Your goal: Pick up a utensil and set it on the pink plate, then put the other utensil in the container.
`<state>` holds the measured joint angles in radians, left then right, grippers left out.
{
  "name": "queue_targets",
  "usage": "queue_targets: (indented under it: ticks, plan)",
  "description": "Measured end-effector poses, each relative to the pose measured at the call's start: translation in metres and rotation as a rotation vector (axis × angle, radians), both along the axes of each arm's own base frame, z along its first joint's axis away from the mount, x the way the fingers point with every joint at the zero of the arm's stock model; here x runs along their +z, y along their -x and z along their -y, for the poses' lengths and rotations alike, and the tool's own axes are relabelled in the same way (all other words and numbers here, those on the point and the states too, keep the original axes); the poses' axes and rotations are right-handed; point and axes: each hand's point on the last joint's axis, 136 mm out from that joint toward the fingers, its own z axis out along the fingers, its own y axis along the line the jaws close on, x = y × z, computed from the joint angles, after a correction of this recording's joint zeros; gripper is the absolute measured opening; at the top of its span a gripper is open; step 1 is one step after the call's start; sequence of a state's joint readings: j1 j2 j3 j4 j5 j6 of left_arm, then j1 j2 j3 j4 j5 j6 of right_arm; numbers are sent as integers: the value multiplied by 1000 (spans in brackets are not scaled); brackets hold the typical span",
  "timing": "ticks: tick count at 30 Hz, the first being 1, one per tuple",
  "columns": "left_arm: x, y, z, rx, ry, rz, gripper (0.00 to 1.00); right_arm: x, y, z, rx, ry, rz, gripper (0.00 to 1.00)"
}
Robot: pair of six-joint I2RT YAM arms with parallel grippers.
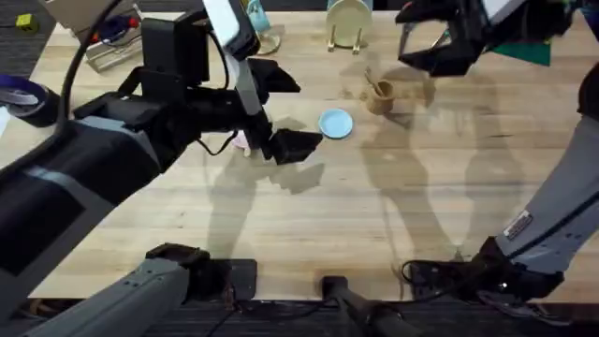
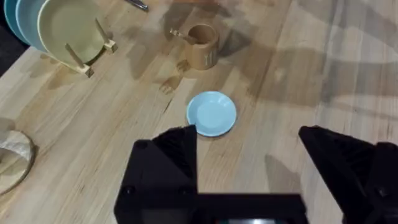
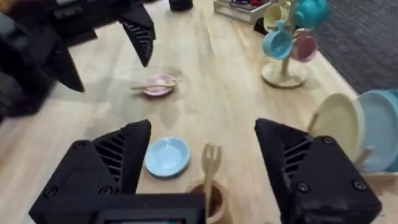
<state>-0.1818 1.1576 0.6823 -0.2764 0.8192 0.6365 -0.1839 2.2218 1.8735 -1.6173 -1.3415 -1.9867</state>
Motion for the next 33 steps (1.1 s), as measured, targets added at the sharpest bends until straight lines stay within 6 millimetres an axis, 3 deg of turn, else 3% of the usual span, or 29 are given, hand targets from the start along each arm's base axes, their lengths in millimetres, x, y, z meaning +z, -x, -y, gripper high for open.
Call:
queue_targets:
  ticks: [8, 12, 13, 16, 25, 33]
  plan:
    - [0, 0, 0, 1, -1, 0, 993, 45, -2, 0, 2, 187, -23, 995]
    - [0, 0, 0, 1, -1, 0, 993, 73, 3, -3, -33, 293, -49, 995]
    - [0, 0, 0, 1, -1, 0, 993, 90, 8, -5, -77, 369, -80, 996]
    - [0, 0, 0, 1, -1, 0, 993, 101, 13, -6, -133, 437, -131, 996]
    - [0, 0, 0, 1, 0, 0, 993, 103, 24, 1, -310, 568, -336, 996]
    - [1, -1, 0, 1, 0, 4, 993, 92, 25, 22, -480, 676, -477, 996]
